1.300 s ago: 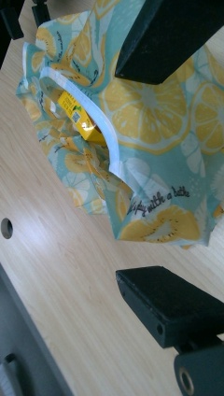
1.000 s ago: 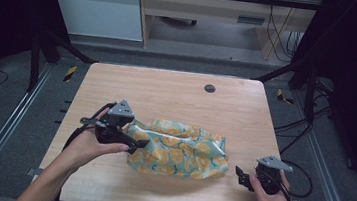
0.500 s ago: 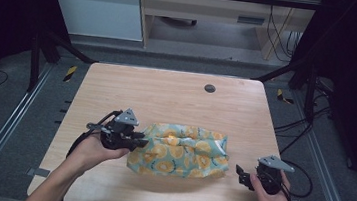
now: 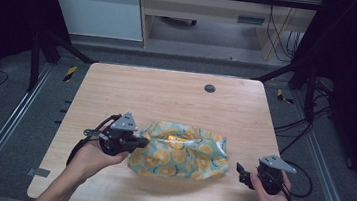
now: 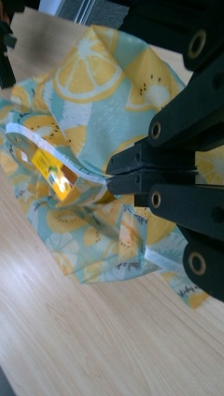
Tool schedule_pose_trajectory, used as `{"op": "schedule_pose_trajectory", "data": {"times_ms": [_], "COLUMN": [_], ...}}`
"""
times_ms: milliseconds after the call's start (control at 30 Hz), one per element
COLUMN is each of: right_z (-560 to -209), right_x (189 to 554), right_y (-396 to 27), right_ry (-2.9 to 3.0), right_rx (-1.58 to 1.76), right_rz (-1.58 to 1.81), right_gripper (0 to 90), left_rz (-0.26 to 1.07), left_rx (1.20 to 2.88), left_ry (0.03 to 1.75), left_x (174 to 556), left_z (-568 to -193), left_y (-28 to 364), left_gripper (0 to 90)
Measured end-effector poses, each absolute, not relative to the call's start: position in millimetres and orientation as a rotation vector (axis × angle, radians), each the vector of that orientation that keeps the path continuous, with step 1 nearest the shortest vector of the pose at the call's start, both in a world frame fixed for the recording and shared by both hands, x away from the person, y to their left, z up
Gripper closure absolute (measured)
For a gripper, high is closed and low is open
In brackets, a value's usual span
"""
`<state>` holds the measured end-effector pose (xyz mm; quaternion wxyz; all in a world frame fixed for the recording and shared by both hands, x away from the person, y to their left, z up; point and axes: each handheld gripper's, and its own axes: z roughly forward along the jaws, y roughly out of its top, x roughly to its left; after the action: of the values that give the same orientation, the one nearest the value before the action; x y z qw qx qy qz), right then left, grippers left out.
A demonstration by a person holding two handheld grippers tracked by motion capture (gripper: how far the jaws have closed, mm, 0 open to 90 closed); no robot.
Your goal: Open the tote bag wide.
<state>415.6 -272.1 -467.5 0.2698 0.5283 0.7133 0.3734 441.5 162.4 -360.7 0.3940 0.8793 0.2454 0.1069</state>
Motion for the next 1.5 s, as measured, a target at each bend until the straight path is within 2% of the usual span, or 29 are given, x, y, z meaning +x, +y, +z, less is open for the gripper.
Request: {"op": "schedule_pose_trajectory", "data": {"times_ms": [367,733,833,933,1100,1500], "right_z": [-429.2,-398.4,-395.5,-396.2,-399.3,-397.8], "right_x": [420.9,433.4,440.4,445.3,458.2,486.2], "right_y": [-247.6,-216.3,-209.6,-206.6,-201.1,-184.0], "right_ry": [1.929,1.981,2.021,2.042,2.087,2.210], "right_rx": [1.254,1.113,1.079,1.077,1.065,1.020], "right_rz": [1.089,1.113,1.106,1.097,1.084,1.080], "right_gripper": [17.5,31.3,38.3,40.4,42.7,46.2], "left_rz": [0.269,0.233,0.214,0.197,0.190,0.210], "left_rx": [2.250,2.267,2.265,2.272,2.287,2.321], "left_ry": [0.536,0.446,0.423,0.400,0.357,0.404], "left_x": [403.9,382.4,379.5,376.7,371.8,384.8], "left_z": [-376.7,-392.3,-394.7,-397.7,-402.1,-411.1], "left_y": [159.5,153.2,151.6,149.2,146.4,149.8], "left_gripper": [89.6,89.6,89.7,89.7,89.7,89.6]}}
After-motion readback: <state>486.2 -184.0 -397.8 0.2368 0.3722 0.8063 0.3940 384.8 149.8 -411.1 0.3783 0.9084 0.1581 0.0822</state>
